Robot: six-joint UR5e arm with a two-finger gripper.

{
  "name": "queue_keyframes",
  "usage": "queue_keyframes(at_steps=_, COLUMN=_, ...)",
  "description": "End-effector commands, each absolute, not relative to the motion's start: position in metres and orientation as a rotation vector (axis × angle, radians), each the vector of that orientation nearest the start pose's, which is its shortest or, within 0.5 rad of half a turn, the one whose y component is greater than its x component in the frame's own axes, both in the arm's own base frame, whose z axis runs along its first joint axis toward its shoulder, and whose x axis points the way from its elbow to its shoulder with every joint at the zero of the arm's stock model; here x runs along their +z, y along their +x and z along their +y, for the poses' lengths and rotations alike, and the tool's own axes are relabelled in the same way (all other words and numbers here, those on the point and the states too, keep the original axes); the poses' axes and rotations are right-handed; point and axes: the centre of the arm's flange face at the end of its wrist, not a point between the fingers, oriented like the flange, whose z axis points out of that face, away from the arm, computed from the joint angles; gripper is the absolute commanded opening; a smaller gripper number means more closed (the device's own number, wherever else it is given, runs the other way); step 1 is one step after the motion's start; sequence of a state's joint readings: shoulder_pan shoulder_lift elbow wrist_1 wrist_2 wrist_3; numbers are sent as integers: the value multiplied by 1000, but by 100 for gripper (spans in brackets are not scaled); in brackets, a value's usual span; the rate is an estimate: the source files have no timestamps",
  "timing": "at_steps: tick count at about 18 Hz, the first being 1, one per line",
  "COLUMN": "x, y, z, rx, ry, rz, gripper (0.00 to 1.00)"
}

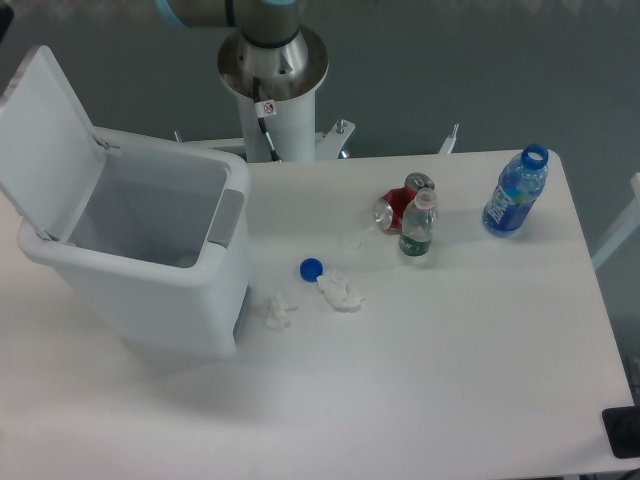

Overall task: Close the trash can
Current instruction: 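Move the gripper behind the raised white lid of the trash can, then push the white lid forward and down with the gripper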

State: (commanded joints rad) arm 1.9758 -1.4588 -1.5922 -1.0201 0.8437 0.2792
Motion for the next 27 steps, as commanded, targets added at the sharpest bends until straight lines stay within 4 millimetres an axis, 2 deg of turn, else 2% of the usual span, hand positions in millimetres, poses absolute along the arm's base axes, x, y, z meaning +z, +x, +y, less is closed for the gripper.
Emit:
queue_keyframes(at_steps=5, x=616, y=0, z=509, rx=-562, ry=-2277, rz=139, gripper=100)
queue_keyframes(at_steps=12, x=597, y=0, z=508, rx=-570, ry=-2308, rz=129, gripper=100)
queue_keyframes(at_steps=27, x=591, y=-14, z=508, rx=-464, ry=-2349, rz=105, gripper=100)
